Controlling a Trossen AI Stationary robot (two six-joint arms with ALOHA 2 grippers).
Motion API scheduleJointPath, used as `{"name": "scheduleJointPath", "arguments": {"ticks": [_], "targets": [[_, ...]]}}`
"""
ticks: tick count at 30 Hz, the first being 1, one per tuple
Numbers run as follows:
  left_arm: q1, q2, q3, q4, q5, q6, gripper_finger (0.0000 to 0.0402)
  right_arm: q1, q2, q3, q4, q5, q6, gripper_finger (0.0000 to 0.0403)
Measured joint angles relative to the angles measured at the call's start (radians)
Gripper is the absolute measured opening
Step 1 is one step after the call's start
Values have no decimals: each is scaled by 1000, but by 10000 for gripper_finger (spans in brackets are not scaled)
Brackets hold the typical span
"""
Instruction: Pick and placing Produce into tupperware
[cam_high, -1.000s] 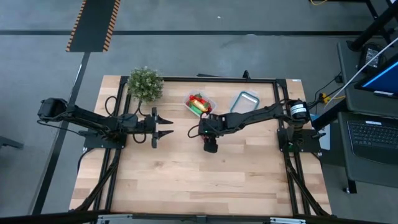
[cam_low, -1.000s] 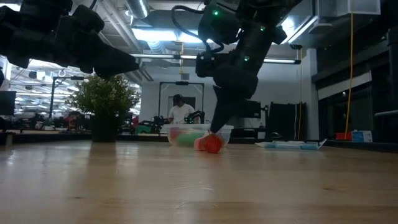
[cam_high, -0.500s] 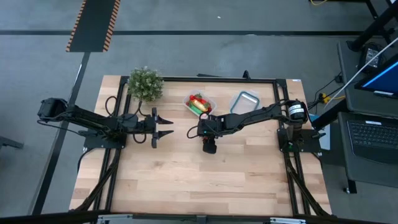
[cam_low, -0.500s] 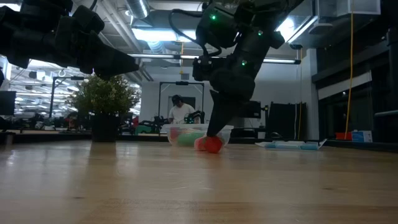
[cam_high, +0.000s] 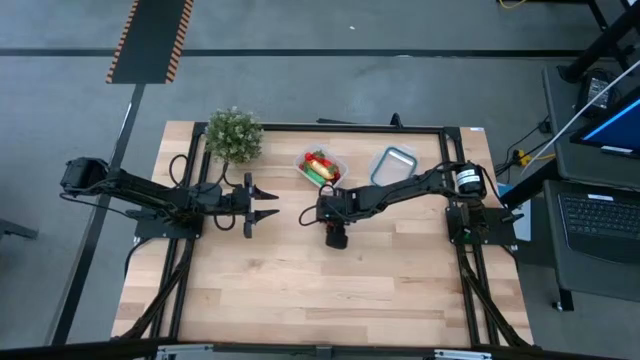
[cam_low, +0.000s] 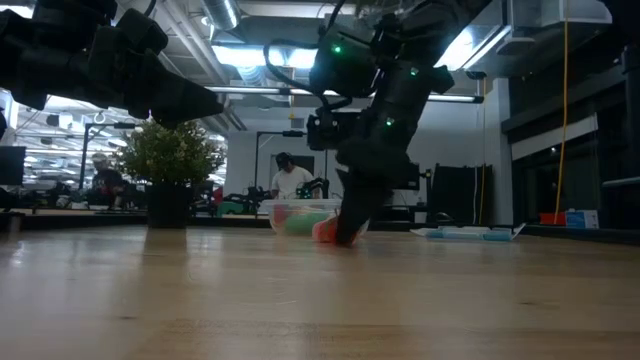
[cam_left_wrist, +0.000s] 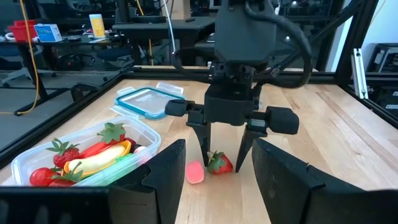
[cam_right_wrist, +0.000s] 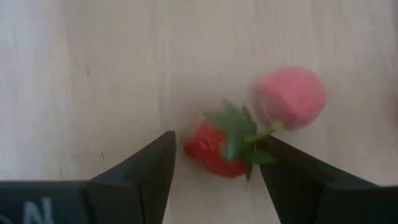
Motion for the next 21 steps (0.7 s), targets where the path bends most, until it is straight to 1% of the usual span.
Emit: {"name": "scheduleJointPath", "arguments": {"ticks": [5,13,16,21], "targets": [[0,0,0,0,0,0,179,0,2,0,35,0,20,225],[0,0,0,0,0,0,179,0,2,0,31,0,23,220],[0,0,0,0,0,-1,179,0,2,0,30,0,23,202],[0,0,0,0,0,-1,179,0,1,1,27,0,23,149]]}}
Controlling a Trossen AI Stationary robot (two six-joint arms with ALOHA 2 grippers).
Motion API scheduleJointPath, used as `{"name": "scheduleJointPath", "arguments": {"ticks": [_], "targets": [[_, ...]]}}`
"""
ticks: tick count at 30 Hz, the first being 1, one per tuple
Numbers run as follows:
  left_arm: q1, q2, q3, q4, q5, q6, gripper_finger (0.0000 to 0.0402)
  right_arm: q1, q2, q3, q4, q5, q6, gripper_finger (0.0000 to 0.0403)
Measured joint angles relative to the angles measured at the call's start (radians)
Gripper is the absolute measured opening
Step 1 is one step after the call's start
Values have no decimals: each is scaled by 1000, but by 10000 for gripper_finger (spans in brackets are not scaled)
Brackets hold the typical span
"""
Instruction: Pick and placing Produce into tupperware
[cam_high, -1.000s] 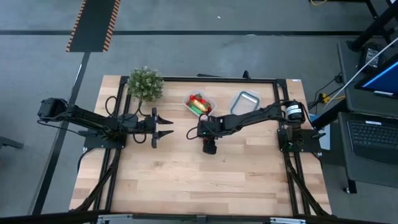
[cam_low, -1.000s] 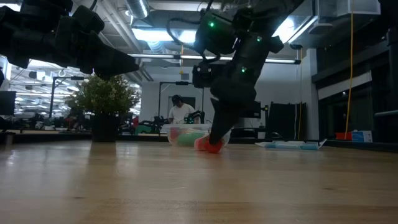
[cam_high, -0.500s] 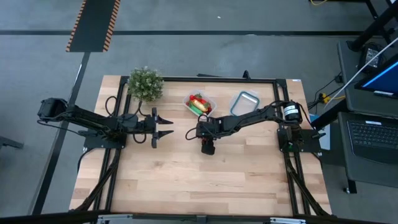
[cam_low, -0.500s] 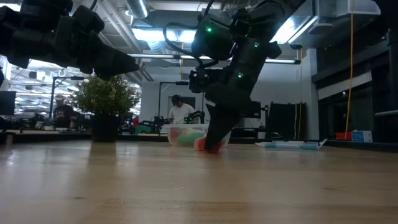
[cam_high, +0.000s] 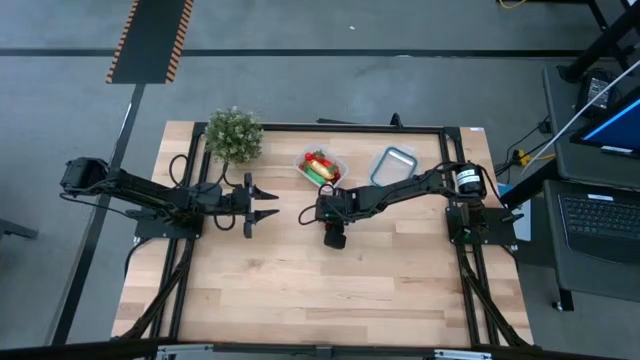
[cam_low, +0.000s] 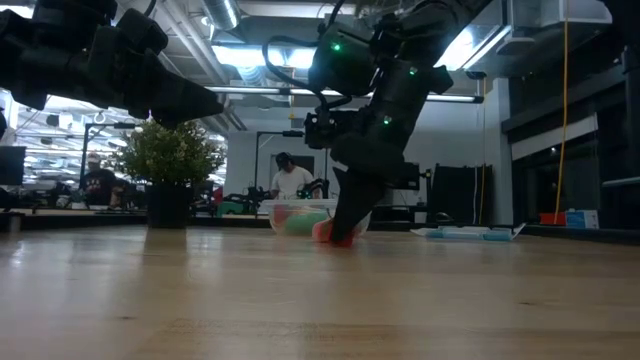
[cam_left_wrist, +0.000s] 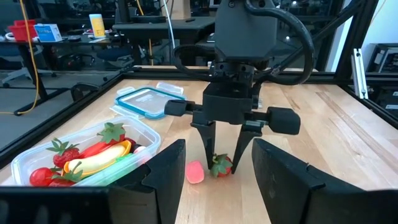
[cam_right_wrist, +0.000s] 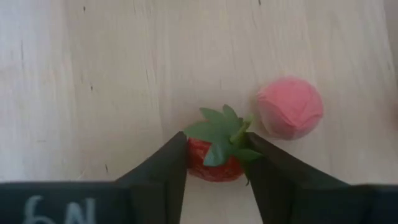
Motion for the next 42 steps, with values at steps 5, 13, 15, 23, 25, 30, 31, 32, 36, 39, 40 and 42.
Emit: {"name": "scheduleJointPath", "arguments": {"ticks": [5,13,15,23,25,30,31,32,36,39,40,42], "targets": [[0,0,0,0,0,0,179,0,-1,0,0,0,0,136],[0,0,0,0,0,0,179,0,-1,0,-1,-15,-14,136],[0,0,0,0,0,0,179,-4,-4,0,-4,-32,-25,136],[0,0,0,-1,0,-1,179,-25,-51,1,-14,-46,-28,136],[0,0,0,-4,0,-1,179,-33,-75,0,-18,-46,-35,136],[0,0,0,-4,0,-1,179,-47,-150,0,-57,-46,-49,136],[0,0,0,-5,0,-1,179,-47,-167,0,-63,-45,-52,136],[0,0,0,-5,0,-1,179,-47,-185,0,-62,-45,-53,136],[0,0,0,-8,0,-1,179,-47,-228,1,-72,-43,-57,136],[0,0,0,-8,0,-1,179,-47,-243,0,-69,-43,-62,136],[0,0,0,-9,0,-1,179,-46,-244,0,-60,-43,-67,136],[0,0,0,-12,0,-1,179,-45,-243,0,-71,-43,-81,136]]}}
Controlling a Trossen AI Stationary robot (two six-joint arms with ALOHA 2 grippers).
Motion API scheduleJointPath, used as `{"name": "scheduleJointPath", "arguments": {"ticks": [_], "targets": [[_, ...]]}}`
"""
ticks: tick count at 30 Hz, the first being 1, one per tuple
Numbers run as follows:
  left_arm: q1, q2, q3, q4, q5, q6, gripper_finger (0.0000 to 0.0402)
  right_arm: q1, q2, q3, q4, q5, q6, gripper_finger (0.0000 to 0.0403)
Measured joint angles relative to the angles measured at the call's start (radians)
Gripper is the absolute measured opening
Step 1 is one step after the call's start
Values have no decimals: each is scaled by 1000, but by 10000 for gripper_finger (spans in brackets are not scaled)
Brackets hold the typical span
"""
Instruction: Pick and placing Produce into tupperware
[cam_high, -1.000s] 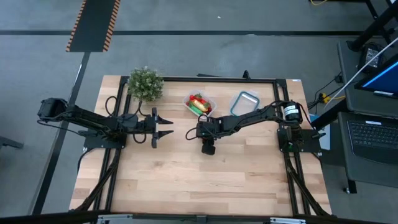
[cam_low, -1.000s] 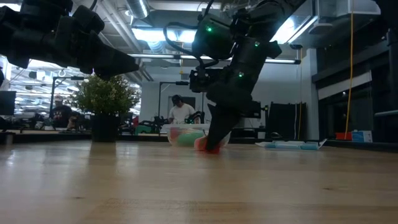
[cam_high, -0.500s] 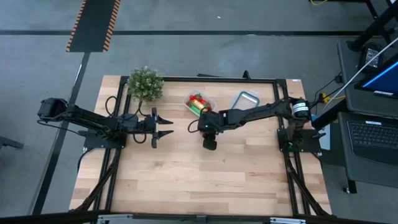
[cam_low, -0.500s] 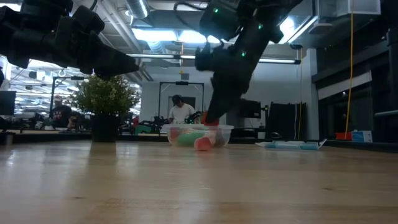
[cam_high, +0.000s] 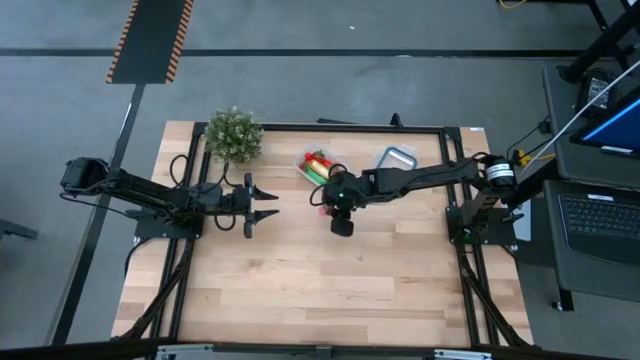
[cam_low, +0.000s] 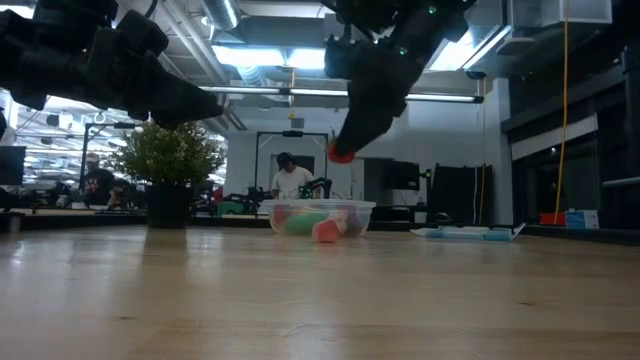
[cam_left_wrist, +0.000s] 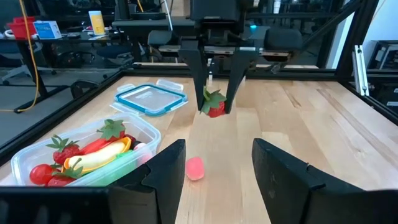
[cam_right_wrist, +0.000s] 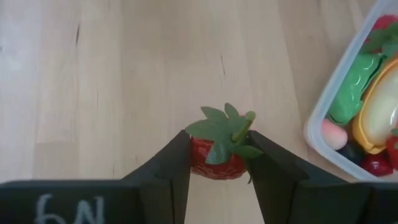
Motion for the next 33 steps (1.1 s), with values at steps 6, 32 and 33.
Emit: {"name": "scheduleJointPath", "arguments": {"ticks": [6,32,33], "targets": [[0,0,0,-14,0,-4,179,-9,-7,-1,-82,-1,2,136],[0,0,0,-78,0,-27,179,31,-458,-425,171,68,150,136],[0,0,0,-77,0,-27,179,36,-491,-483,231,66,158,136]]}}
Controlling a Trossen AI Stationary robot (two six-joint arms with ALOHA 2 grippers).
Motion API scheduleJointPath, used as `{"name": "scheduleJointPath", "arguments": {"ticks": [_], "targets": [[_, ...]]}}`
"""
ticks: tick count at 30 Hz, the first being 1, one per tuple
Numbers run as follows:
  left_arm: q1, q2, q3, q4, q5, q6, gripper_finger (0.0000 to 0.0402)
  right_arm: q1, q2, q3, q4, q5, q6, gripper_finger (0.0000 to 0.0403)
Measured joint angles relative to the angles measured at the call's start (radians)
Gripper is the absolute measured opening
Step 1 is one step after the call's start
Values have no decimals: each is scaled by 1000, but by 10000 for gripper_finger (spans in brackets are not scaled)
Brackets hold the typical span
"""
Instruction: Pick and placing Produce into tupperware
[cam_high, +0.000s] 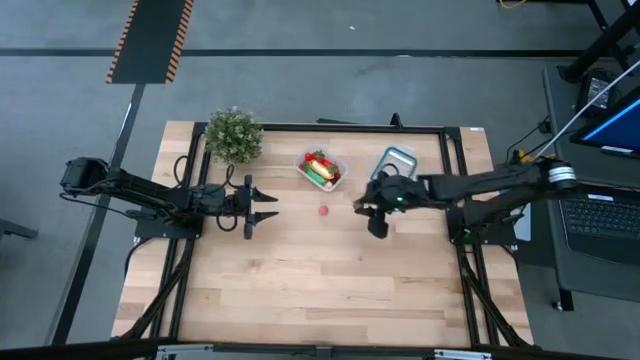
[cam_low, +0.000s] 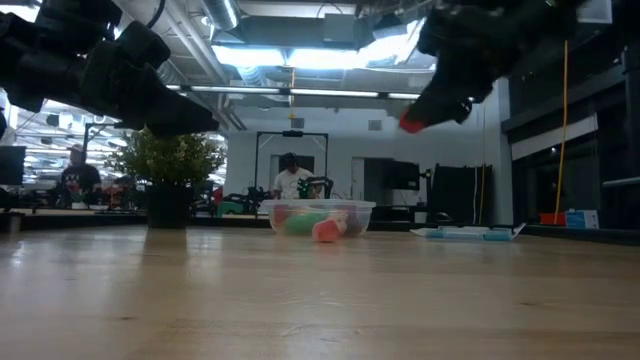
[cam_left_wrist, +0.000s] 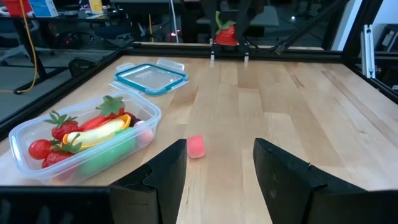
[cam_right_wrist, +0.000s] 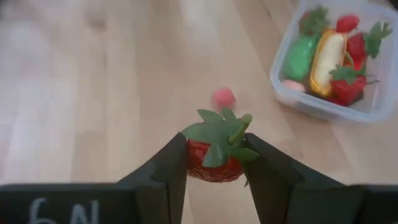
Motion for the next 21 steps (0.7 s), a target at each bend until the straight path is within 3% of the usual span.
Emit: {"name": "scheduleJointPath", "arguments": {"ticks": [6,11,21], "targets": [[0,0,0,20,0,0,179,13,-140,-259,311,-9,-16,136],[0,0,0,23,-1,-1,179,22,-219,-440,586,-99,-61,136],[0,0,0,23,-4,-3,179,21,-258,-688,1020,-204,-102,136]]}}
